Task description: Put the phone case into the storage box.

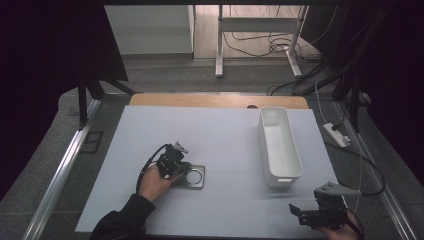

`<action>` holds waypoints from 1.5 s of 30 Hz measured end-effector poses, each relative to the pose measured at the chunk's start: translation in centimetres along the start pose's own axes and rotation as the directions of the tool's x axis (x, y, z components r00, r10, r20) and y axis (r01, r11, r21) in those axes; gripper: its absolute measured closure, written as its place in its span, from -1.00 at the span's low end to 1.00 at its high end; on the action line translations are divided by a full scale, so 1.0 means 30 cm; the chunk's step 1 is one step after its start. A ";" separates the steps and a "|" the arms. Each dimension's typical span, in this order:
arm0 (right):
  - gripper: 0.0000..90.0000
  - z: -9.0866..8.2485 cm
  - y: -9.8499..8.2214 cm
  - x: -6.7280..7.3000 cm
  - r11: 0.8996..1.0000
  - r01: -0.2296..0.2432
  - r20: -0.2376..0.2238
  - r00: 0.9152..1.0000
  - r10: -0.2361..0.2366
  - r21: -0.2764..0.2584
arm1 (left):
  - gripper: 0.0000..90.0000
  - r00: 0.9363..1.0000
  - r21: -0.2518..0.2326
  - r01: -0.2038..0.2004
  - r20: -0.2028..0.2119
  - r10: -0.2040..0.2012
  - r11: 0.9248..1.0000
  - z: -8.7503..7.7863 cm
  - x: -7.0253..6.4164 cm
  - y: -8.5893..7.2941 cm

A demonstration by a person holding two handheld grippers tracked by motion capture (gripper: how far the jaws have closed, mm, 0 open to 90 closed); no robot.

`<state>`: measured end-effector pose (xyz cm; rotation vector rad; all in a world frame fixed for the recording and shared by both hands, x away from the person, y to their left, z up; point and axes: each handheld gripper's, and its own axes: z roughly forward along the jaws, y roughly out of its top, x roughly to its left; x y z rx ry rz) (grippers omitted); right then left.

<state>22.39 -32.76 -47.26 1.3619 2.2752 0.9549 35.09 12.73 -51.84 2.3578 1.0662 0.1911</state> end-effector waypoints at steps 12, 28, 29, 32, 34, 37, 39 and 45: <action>-0.99 0.000 0.000 0.000 1.000 -0.001 -0.001 1.000 0.001 0.000 | 0.98 0.998 0.000 0.055 -0.027 -0.055 0.999 0.013 0.070 0.032; -0.98 0.000 0.000 -0.001 1.000 0.001 -0.002 1.000 -0.001 0.001 | 0.98 0.987 -0.018 0.129 -0.091 -0.130 0.992 0.015 0.180 0.045; -0.98 0.000 0.000 0.000 1.000 0.001 -0.002 1.000 -0.001 0.001 | 0.98 0.986 -0.019 0.135 -0.098 -0.136 0.991 0.013 0.188 0.044; -0.98 0.000 0.000 0.000 1.000 0.001 -0.002 1.000 -0.001 0.001 | 0.98 0.982 -0.020 0.150 -0.108 -0.152 0.988 0.010 0.206 0.039; -0.98 0.000 0.000 0.000 1.000 0.001 -0.002 1.000 -0.001 0.001 | 0.98 0.980 -0.021 0.161 -0.113 -0.162 0.987 0.009 0.218 0.033; -0.98 0.000 0.000 0.000 1.000 0.001 -0.002 1.000 -0.001 0.001 | 0.98 0.977 -0.025 0.178 -0.113 -0.180 0.984 0.006 0.230 0.027; -0.98 0.000 0.000 0.000 1.000 0.001 -0.002 1.000 -0.001 0.002 | 0.98 0.977 -0.023 0.177 -0.118 -0.178 0.984 0.004 0.234 0.025; -0.98 0.001 0.000 0.000 1.000 0.001 -0.001 1.000 -0.001 0.002 | 0.98 0.971 -0.025 0.201 -0.127 -0.202 0.979 -0.007 0.256 0.010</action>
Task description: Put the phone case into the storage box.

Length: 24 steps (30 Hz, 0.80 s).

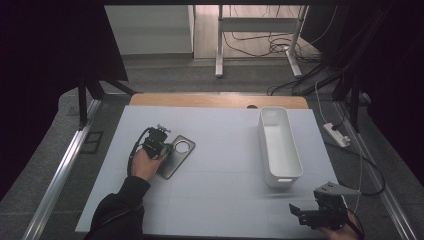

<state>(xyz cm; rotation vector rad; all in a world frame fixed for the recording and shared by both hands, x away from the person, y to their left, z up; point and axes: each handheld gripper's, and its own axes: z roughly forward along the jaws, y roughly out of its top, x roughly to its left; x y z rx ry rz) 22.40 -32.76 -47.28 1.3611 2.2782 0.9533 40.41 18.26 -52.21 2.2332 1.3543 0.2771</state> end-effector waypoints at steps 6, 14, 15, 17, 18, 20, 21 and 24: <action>-0.98 0.000 0.000 0.001 1.000 -0.001 0.001 1.000 0.001 0.000 | 0.98 1.000 -0.005 0.002 0.004 -0.002 1.000 -0.001 0.000 0.002; -0.98 -0.001 0.000 0.000 1.000 -0.002 0.001 1.000 0.002 -0.001 | 0.98 0.999 -0.036 -0.009 0.038 0.010 0.999 -0.072 -0.013 0.021; -0.98 -0.001 0.000 0.000 1.000 -0.003 0.001 1.000 0.003 -0.001 | 0.98 0.999 -0.039 -0.017 0.039 0.018 0.999 -0.083 -0.017 0.025; -0.98 0.000 0.000 0.000 1.000 -0.001 0.002 1.000 0.001 0.000 | 0.98 0.999 -0.045 -0.022 0.045 0.024 0.999 -0.096 -0.023 0.030; -0.98 0.000 0.000 0.000 1.000 -0.001 0.001 1.000 0.001 0.000 | 0.98 0.999 -0.046 -0.029 0.041 0.031 0.998 -0.104 -0.024 0.031; -0.98 0.000 0.000 0.000 1.000 -0.001 0.002 1.000 0.001 0.000 | 0.76 0.998 -0.051 -0.031 0.058 0.034 0.998 -0.113 -0.023 0.033; -0.98 0.000 0.000 0.000 1.000 -0.002 0.002 1.000 0.002 0.001 | 0.63 0.997 -0.053 -0.035 0.061 0.038 0.998 -0.117 -0.023 0.034; -0.98 -0.001 0.000 -0.001 1.000 -0.003 0.001 1.000 0.003 0.002 | 0.31 0.998 -0.057 -0.032 0.058 0.035 0.998 -0.127 -0.016 0.033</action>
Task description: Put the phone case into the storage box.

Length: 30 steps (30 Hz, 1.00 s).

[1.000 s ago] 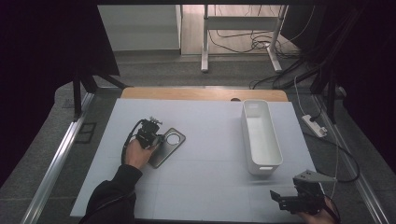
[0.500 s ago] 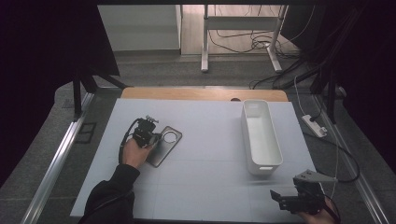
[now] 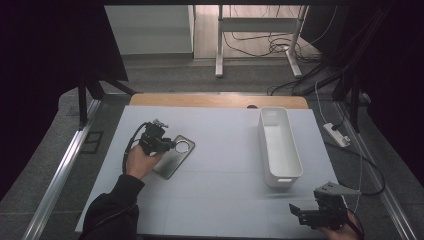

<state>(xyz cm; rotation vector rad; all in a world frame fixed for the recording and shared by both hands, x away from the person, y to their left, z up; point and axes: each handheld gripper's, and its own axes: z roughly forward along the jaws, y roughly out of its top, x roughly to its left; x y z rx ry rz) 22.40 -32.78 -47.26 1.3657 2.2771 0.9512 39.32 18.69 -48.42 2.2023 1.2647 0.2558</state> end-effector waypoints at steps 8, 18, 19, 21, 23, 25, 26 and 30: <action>-0.98 0.001 0.000 0.000 1.000 0.000 0.000 1.000 0.000 0.001 | -0.57 0.999 0.010 0.003 0.040 -0.004 1.000 -0.035 0.043 -0.018; -0.98 0.001 0.001 0.000 1.000 -0.001 0.002 1.000 0.001 0.002 | -1.00 0.999 0.008 -0.035 0.029 0.035 0.999 -0.091 0.080 -0.044; -0.98 0.001 0.001 0.000 1.000 -0.001 0.002 1.000 0.001 0.002 | -1.00 0.999 0.010 -0.037 0.025 0.037 0.999 -0.098 0.084 -0.047; -0.98 0.001 0.001 0.000 1.000 -0.002 0.001 1.000 0.002 0.002 | -1.00 0.999 0.007 -0.036 0.021 0.036 0.999 -0.109 0.091 -0.051; -0.98 0.001 0.001 0.000 1.000 -0.001 0.002 1.000 0.001 0.002 | -1.00 0.999 0.003 -0.038 0.008 0.038 0.999 -0.120 0.095 -0.058; -0.98 0.001 0.001 0.001 1.000 0.001 0.002 1.000 -0.001 0.002 | -1.00 0.999 0.000 -0.035 0.000 0.035 0.999 -0.123 0.098 -0.061; -0.98 0.001 0.001 0.001 1.000 0.000 0.001 1.000 0.000 0.000 | -1.00 0.999 0.000 -0.036 -0.004 0.036 0.999 -0.123 0.099 -0.064; -0.99 0.000 0.000 0.002 1.000 0.000 0.004 1.000 0.000 -0.002 | -1.00 0.999 0.005 -0.044 -0.010 0.044 0.999 -0.117 0.097 -0.068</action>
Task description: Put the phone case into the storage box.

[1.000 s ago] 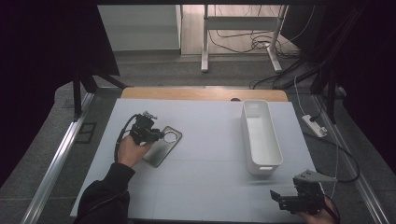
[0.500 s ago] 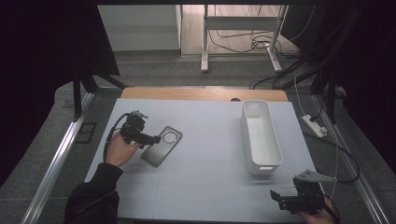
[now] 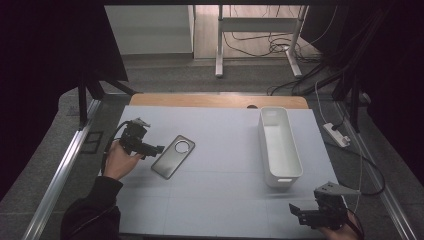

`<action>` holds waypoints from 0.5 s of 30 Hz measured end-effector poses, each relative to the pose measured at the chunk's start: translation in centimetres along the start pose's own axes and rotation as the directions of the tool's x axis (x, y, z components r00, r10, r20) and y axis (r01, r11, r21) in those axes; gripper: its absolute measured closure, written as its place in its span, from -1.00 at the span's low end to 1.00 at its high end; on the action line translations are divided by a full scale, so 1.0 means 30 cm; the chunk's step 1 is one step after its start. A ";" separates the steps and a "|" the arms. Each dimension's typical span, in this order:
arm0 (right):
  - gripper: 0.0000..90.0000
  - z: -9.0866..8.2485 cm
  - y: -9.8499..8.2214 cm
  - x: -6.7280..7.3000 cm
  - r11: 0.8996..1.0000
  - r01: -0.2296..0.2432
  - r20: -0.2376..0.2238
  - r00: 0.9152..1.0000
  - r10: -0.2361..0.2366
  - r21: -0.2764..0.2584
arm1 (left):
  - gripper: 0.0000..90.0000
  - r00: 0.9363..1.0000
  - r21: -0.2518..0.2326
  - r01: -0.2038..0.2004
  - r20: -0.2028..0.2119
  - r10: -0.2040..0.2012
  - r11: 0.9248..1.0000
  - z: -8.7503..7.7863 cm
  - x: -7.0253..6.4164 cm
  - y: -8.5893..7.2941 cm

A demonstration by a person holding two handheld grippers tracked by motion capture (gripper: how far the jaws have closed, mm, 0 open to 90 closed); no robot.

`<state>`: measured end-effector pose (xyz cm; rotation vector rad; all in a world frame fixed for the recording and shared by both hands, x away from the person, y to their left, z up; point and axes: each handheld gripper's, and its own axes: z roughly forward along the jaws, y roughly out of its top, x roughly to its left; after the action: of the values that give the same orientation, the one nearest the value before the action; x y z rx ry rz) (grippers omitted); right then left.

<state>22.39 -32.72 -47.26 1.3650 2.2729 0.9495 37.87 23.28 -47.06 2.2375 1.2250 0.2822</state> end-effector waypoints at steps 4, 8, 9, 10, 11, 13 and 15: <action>-1.00 -0.001 0.000 0.002 1.000 0.003 0.004 1.000 -0.003 -0.002 | -1.00 1.000 0.008 -0.011 -0.005 0.011 1.000 0.009 -0.005 -0.001; -1.00 -0.002 0.000 0.005 1.000 0.010 0.014 1.000 -0.010 -0.005 | -1.00 1.000 0.015 -0.017 -0.005 0.017 1.000 0.019 -0.009 -0.003; -1.00 -0.002 -0.001 0.005 1.000 0.009 0.014 1.000 -0.009 -0.007 | -1.00 1.000 0.021 -0.013 -0.001 0.013 1.000 0.023 -0.010 -0.005; -1.00 -0.002 -0.001 0.005 1.000 0.009 0.014 1.000 -0.009 -0.008 | -1.00 1.000 0.024 -0.014 -0.003 0.014 1.000 0.026 -0.010 -0.007; -1.00 -0.002 -0.001 0.005 1.000 0.009 0.014 1.000 -0.009 -0.008 | -1.00 1.000 0.025 -0.012 -0.002 0.012 1.000 0.030 -0.011 -0.009; -1.00 -0.002 -0.001 0.005 1.000 0.011 0.014 1.000 -0.011 -0.005 | -1.00 1.000 0.035 -0.013 0.003 0.013 0.999 0.040 -0.011 -0.015; -1.00 -0.002 0.000 0.006 1.000 0.013 0.013 1.000 -0.012 -0.005 | -1.00 1.000 0.039 -0.013 -0.001 0.013 0.999 0.046 -0.012 -0.018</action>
<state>22.25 -32.61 -47.20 1.3496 2.2654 0.9384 37.89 22.69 -48.47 2.2792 1.2271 0.2677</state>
